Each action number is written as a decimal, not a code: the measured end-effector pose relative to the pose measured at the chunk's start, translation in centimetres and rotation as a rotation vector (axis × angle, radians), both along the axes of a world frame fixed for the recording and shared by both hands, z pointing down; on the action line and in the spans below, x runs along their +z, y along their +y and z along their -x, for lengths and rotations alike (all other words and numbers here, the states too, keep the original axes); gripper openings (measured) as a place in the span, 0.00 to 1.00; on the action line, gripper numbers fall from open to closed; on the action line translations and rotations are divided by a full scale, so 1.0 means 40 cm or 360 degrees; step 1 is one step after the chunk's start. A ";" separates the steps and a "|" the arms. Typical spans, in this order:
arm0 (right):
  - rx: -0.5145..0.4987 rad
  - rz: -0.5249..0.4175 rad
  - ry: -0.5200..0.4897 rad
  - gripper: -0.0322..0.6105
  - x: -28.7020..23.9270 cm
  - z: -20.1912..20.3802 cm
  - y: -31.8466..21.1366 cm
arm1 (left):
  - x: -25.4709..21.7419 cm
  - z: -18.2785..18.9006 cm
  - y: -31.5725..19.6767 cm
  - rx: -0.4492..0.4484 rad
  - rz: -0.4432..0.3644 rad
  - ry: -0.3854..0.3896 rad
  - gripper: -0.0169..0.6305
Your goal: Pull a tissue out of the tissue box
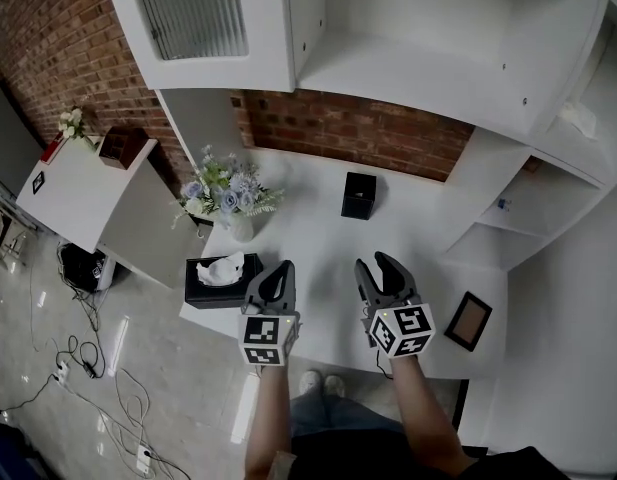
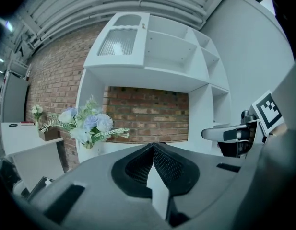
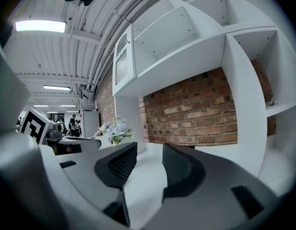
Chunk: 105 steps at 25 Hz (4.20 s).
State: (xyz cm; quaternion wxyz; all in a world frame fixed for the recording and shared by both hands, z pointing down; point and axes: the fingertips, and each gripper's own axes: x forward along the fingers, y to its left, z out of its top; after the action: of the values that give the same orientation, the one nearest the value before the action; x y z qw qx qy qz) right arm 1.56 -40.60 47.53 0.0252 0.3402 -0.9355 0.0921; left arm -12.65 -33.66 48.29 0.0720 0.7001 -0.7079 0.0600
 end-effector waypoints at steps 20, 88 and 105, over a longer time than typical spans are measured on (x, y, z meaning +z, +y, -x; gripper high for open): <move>-0.0731 0.0070 0.0045 0.30 0.057 0.533 0.191 | 0.042 0.395 0.265 -0.0592 0.0061 0.0022 0.04; -0.1385 -0.0573 0.1228 0.05 0.195 0.802 0.254 | 0.117 0.493 0.336 -0.0718 0.0092 0.0148 0.04; -0.1259 -0.0686 0.1069 0.05 0.071 0.796 0.247 | 0.086 0.483 0.360 -0.0735 0.0058 0.0129 0.04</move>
State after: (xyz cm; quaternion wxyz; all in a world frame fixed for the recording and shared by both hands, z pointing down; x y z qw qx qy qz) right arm -30.29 -30.74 50.35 0.2843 -0.0285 -0.9300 -0.2311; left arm -31.97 -19.25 51.71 0.1247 0.5201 -0.8445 0.0266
